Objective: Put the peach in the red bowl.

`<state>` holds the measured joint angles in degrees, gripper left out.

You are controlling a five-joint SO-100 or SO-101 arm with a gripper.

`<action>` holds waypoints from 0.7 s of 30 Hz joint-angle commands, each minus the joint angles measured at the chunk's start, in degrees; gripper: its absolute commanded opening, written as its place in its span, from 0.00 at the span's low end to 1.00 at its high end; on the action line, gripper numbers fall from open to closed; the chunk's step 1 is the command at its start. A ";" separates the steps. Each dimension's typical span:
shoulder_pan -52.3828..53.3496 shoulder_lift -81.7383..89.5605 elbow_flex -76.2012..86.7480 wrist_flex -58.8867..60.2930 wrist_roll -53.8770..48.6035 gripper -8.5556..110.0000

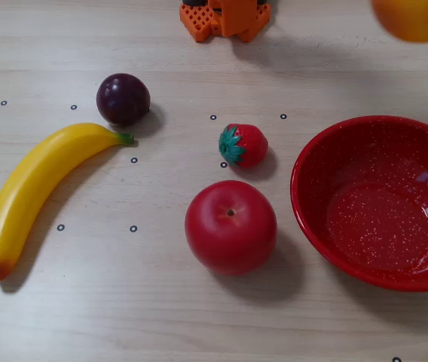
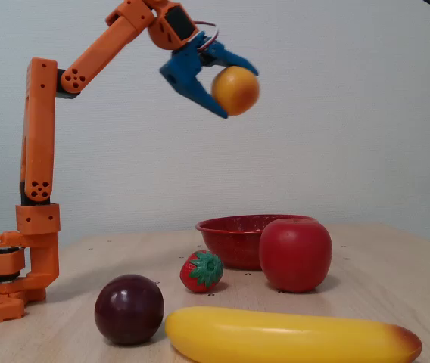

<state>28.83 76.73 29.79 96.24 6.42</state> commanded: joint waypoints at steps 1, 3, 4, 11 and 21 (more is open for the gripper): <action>2.46 -1.14 -5.01 0.18 -2.29 0.07; 2.99 -5.27 -5.54 0.79 -2.72 0.07; 3.08 -7.56 -5.80 0.97 -2.72 0.07; 1.93 -23.55 -7.21 -0.79 -1.93 0.07; -0.79 -31.55 -7.38 -4.31 3.16 0.38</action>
<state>31.03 41.66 28.48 93.69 8.17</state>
